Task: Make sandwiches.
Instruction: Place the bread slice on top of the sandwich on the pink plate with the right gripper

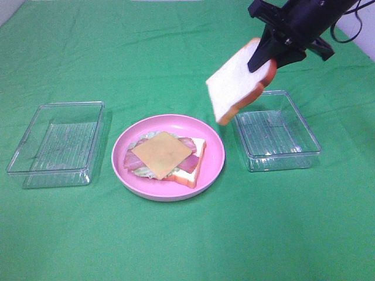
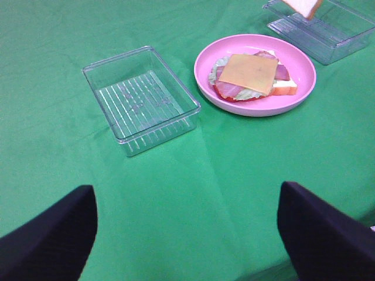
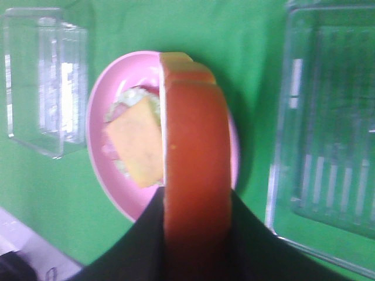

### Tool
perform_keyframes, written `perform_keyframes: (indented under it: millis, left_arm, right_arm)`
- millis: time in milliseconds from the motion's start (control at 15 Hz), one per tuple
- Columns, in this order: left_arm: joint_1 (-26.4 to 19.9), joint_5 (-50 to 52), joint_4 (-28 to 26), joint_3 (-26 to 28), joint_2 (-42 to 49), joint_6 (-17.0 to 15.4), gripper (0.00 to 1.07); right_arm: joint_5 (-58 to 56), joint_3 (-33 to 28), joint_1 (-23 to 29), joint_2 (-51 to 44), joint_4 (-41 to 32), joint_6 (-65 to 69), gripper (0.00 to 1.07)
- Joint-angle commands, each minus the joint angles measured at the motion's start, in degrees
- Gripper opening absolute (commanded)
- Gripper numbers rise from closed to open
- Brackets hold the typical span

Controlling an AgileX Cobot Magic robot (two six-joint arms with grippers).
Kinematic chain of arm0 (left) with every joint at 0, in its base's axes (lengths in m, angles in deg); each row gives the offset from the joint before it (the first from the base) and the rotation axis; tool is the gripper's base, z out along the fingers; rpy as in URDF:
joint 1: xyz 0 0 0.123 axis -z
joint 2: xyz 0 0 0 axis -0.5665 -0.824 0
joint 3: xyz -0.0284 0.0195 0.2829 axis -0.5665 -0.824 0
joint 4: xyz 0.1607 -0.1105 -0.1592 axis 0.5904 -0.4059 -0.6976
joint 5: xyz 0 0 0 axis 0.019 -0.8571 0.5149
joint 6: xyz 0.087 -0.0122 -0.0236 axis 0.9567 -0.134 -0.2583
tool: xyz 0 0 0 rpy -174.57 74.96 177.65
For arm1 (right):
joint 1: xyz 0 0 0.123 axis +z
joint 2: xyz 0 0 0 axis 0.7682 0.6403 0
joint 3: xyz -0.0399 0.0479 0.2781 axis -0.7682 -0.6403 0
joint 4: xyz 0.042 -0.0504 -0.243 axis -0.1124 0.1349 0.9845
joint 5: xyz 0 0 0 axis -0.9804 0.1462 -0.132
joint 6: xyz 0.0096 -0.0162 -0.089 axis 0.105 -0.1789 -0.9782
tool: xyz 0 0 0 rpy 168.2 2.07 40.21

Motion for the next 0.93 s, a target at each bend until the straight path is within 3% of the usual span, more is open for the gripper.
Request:
perform_keyframes:
  millis: [67, 133, 333, 600, 933]
  left_arm:
    - [0.11, 0.52, -0.29, -0.06, 1.15, -0.11, 0.81]
    - [0.11, 0.52, -0.29, -0.06, 1.15, -0.11, 0.81]
    - [0.11, 0.52, -0.29, -0.06, 1.15, -0.11, 0.81]
    - [0.11, 0.52, -0.29, -0.06, 1.15, -0.11, 0.81]
    - [0.11, 0.52, -0.29, -0.06, 1.15, -0.11, 0.81]
  right_arm:
    - [2.69, -6.7, 0.92, -0.23, -14.04, -8.82, 0.0]
    - [5.1, -13.12, 3.95, -0.23, -22.12, -14.15, 0.0]
    - [11.06, -17.53, 8.77, -0.17, -26.13, -16.67, 0.0]
    - [21.08, -18.85, 15.7, 0.52, -27.67, -15.81, 0.0]
    - [24.29, -18.85, 16.62, 5.5, -29.39, -15.41, 0.0]
